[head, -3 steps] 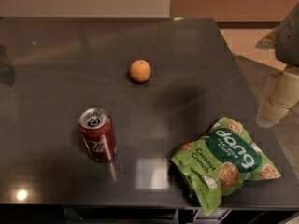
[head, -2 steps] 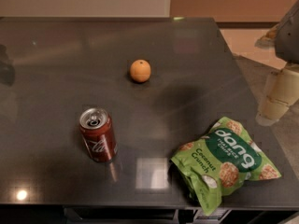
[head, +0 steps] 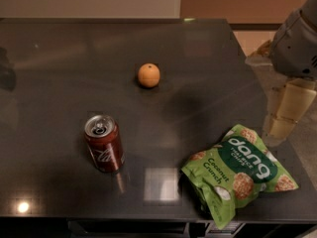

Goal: Move green rice chip bag near coke can

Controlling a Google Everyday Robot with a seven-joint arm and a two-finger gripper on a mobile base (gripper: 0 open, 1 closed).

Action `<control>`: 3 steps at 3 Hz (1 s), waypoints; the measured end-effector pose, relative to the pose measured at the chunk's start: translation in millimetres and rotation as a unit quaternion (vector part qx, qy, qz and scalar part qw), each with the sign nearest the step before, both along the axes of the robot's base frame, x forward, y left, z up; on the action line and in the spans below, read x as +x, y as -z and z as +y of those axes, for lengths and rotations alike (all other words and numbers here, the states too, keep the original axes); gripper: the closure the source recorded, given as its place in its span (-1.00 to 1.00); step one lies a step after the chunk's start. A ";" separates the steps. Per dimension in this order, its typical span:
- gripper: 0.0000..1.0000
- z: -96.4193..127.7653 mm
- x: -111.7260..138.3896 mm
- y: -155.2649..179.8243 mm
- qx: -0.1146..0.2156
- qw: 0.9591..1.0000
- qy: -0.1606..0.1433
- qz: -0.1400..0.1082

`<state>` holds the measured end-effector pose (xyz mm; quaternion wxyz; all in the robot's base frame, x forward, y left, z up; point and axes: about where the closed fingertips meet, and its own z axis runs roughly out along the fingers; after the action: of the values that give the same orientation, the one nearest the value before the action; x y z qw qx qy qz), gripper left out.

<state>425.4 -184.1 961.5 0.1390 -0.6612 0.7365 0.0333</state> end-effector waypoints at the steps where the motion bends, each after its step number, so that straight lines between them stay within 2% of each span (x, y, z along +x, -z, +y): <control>1: -1.00 13.6 -46.1 43.1 -0.004 0.994 -0.108 0.023; 2: -1.00 10.9 -64.9 67.9 -0.021 0.989 -0.144 0.034; 3: -1.00 4.4 -76.3 94.9 -0.043 0.984 -0.167 0.039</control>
Offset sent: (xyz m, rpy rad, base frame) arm -0.0922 -0.0058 -0.1307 -0.1363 0.1100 0.3897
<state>349.1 -179.7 866.6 0.0742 -0.7782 0.6216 0.0506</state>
